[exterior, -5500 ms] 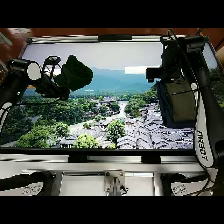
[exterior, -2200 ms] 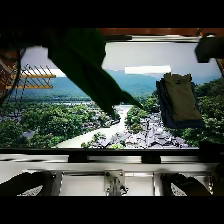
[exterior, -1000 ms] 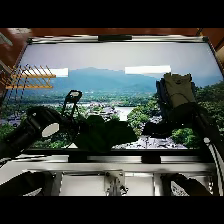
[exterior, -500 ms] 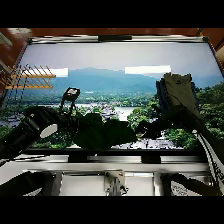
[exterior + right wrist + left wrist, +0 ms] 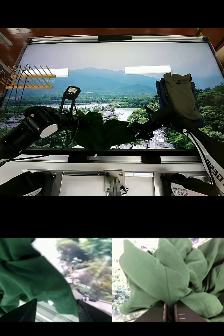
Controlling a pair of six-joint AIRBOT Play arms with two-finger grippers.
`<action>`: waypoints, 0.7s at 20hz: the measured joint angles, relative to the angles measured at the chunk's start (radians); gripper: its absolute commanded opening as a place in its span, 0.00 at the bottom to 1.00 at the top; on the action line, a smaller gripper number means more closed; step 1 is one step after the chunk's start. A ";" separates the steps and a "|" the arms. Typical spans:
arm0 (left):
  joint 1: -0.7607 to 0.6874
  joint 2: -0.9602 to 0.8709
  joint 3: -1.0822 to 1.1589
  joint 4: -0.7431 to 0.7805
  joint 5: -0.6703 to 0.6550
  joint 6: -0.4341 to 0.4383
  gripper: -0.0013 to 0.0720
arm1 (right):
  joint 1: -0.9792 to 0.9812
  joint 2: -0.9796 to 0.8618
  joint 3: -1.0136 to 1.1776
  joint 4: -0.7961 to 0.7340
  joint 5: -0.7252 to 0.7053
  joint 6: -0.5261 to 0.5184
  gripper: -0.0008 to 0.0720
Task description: Fold the shirts.
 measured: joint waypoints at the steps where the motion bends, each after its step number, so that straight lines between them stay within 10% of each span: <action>1: 0.000 0.000 0.000 0.000 0.000 0.000 0.08 | 0.015 -0.011 -0.002 -0.004 0.012 -0.009 0.15; 14: 0.111 0.060 0.422 0.011 0.026 0.166 0.08 | -0.032 0.398 0.552 -0.031 0.082 -0.169 0.10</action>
